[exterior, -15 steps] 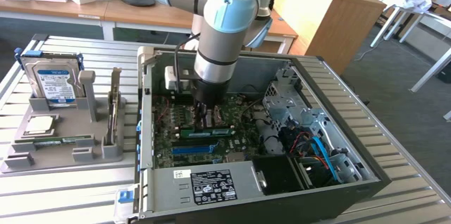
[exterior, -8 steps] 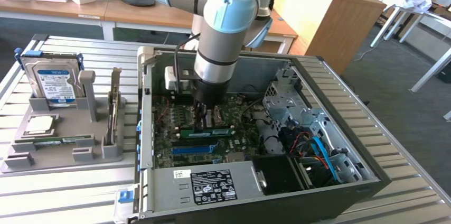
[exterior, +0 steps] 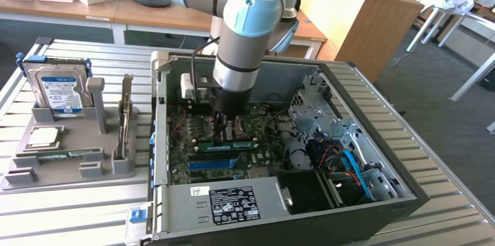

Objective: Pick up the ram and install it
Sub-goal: 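Press down the ram until it locks into place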

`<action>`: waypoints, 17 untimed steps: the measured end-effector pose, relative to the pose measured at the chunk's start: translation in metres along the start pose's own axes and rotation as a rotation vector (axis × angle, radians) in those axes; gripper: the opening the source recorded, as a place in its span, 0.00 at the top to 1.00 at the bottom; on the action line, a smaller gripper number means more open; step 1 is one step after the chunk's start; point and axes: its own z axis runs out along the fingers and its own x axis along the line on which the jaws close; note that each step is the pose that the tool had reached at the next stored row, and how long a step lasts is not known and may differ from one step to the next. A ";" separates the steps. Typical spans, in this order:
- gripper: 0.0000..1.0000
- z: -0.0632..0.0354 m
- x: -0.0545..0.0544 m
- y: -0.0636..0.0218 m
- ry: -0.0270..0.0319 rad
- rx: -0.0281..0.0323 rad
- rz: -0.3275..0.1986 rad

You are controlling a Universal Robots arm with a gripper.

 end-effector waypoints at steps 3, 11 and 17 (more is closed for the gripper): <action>0.90 0.0001 0.000 0.0000 0.0002 0.0000 0.000; 0.90 -0.0012 0.000 -0.0002 -0.0017 0.0011 0.000; 0.90 -0.0119 0.000 0.0002 -0.0002 -0.0010 0.000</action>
